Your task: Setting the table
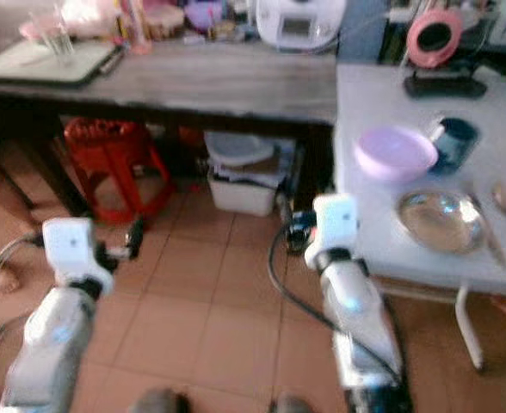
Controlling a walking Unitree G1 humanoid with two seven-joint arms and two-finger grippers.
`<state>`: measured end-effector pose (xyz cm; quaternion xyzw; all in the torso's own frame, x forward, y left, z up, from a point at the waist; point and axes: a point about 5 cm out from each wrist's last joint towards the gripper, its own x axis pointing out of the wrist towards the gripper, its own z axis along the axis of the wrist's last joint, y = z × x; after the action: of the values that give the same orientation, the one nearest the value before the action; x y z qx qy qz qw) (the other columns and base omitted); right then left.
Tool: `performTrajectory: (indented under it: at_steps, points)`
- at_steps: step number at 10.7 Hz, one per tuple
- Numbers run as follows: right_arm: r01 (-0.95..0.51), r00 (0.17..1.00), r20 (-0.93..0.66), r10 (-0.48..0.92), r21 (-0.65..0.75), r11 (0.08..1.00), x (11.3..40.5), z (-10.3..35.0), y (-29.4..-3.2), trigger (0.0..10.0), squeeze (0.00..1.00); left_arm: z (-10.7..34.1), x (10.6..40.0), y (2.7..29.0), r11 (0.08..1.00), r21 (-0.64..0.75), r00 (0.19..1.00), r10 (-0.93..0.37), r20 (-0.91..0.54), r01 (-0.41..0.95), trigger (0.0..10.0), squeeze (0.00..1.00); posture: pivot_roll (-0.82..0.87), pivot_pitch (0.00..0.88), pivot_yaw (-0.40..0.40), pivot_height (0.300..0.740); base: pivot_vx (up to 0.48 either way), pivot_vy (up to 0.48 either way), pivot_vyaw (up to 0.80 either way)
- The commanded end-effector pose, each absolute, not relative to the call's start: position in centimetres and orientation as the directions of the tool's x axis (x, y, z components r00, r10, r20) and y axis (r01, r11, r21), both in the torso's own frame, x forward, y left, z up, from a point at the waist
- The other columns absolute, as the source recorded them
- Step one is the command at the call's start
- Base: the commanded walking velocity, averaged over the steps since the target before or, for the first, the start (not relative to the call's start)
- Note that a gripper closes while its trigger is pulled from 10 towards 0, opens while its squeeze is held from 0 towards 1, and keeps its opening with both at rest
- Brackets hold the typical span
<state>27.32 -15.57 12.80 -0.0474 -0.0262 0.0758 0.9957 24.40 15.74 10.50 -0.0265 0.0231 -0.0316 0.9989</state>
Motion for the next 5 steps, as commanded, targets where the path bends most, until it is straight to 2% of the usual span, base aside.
performTrajectory:
  at_steps: [1, 4, 5]
  points:
    - [-0.127, 0.988, 0.077, 0.136, -0.112, 0.986, 27.5, 13.5, -15.7, 10.0, 0.00, 11.2, 24.5, 15.7, 0.997, -0.043, 0.997, -0.068, -0.024, 0.067, 10.0, 0.00, 0.03, 0.080, 0.038, 0.740, 0.000, -0.296, 0.00]
    - [-0.008, 0.999, 0.042, 0.015, -0.168, 0.986, 27.3, 12.9, -17.5, 10.0, 0.00, 10.7, 23.0, 14.8, 0.991, -0.054, 0.990, -0.126, -0.056, 0.122, 10.0, 0.00, 0.03, 0.080, 0.043, 0.740, 0.000, -0.362, 0.00]
    - [-0.007, 0.999, 0.045, 0.015, -0.168, 0.986, 27.4, 13.0, -17.4, 10.0, 0.00, 10.5, 22.9, 14.7, 0.990, -0.057, 0.989, -0.134, -0.063, 0.131, 10.0, 0.00, 0.03, 0.081, 0.044, 0.740, 0.000, -0.420, 0.00]
